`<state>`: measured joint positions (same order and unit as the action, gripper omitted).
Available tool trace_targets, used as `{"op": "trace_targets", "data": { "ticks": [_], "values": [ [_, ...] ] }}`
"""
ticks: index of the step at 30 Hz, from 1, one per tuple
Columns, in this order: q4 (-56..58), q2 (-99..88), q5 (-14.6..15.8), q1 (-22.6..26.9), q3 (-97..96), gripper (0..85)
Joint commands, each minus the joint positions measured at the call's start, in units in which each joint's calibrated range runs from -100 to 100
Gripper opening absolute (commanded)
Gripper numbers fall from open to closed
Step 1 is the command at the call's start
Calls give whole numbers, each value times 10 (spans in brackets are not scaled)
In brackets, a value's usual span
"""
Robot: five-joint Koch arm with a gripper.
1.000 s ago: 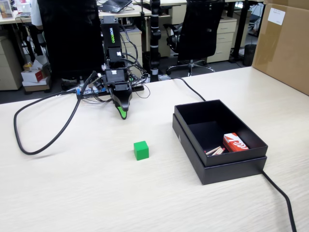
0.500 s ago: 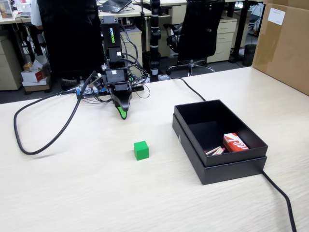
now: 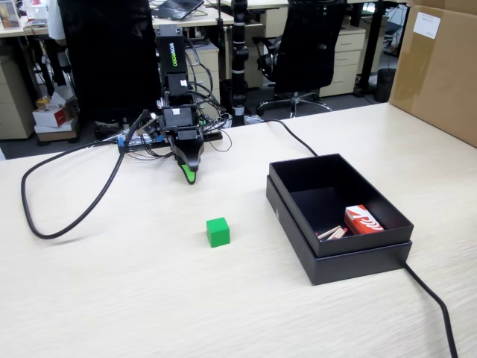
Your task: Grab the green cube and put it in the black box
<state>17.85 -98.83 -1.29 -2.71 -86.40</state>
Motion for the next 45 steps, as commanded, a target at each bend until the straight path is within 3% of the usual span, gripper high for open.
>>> {"op": "trace_targets", "data": {
  "ticks": [1,19,30,45],
  "values": [
    [17,2,-1,0,-34,499],
    [29,32,0,6,16,483],
    [263,269,15,18,450,473],
    [379,781,11,21,885,472]
  ]
}}
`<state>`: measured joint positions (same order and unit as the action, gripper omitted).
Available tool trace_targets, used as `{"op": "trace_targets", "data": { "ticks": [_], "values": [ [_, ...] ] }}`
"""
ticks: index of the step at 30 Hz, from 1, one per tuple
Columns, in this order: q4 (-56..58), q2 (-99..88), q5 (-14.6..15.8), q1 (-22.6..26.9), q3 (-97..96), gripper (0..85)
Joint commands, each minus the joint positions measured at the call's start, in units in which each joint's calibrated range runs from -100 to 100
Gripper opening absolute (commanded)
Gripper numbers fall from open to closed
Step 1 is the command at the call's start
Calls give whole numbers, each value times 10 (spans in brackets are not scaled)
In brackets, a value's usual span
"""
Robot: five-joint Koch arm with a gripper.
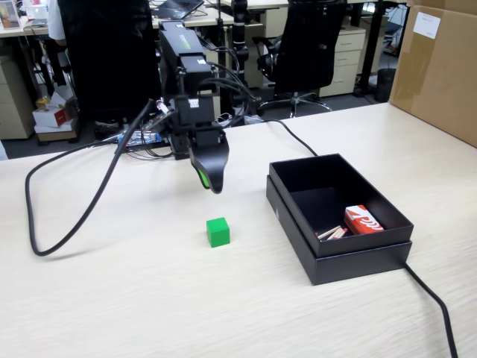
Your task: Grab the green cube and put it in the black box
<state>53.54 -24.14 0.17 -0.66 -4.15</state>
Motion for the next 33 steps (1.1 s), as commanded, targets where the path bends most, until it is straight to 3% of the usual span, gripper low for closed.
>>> {"op": "trace_targets", "data": {
  "ticks": [1,21,30,33],
  "values": [
    [30,63,-3,0,83,472],
    [52,289,-6,-7,200,465],
    [52,330,-11,-7,218,390],
    [52,337,-11,-7,226,242]
  ]
}}
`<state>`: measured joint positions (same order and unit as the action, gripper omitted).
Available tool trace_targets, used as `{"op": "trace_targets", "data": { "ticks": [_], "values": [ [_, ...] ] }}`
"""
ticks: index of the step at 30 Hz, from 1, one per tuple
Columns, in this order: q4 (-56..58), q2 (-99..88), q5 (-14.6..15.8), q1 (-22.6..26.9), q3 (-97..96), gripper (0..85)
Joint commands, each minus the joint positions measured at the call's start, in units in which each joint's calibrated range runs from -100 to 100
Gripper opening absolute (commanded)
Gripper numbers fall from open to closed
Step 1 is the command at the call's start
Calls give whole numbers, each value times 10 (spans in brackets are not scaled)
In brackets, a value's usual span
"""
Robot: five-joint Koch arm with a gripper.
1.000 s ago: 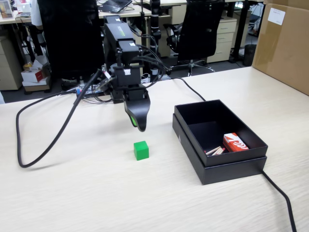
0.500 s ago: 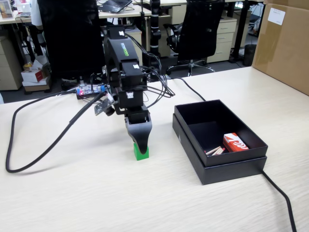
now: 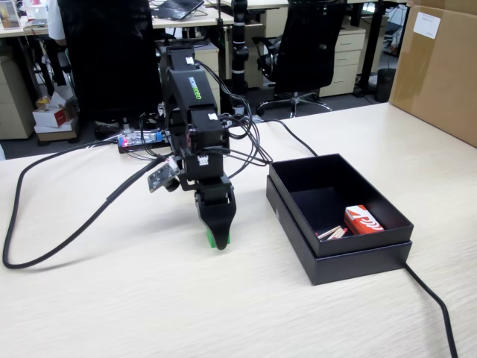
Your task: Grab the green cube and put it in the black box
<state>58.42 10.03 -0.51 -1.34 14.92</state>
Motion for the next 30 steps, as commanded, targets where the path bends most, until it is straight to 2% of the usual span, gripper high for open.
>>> {"op": "trace_targets", "data": {
  "ticks": [1,3,4,9,19,25,30],
  "values": [
    [3,-3,-5,0,38,189],
    [3,-2,-7,0,41,86],
    [3,-5,-8,-1,34,9],
    [3,-60,-9,-1,-3,9],
    [3,-318,-4,21,-47,9],
    [4,-435,12,75,-25,9],
    [3,-379,35,133,90,9]
  ]
}}
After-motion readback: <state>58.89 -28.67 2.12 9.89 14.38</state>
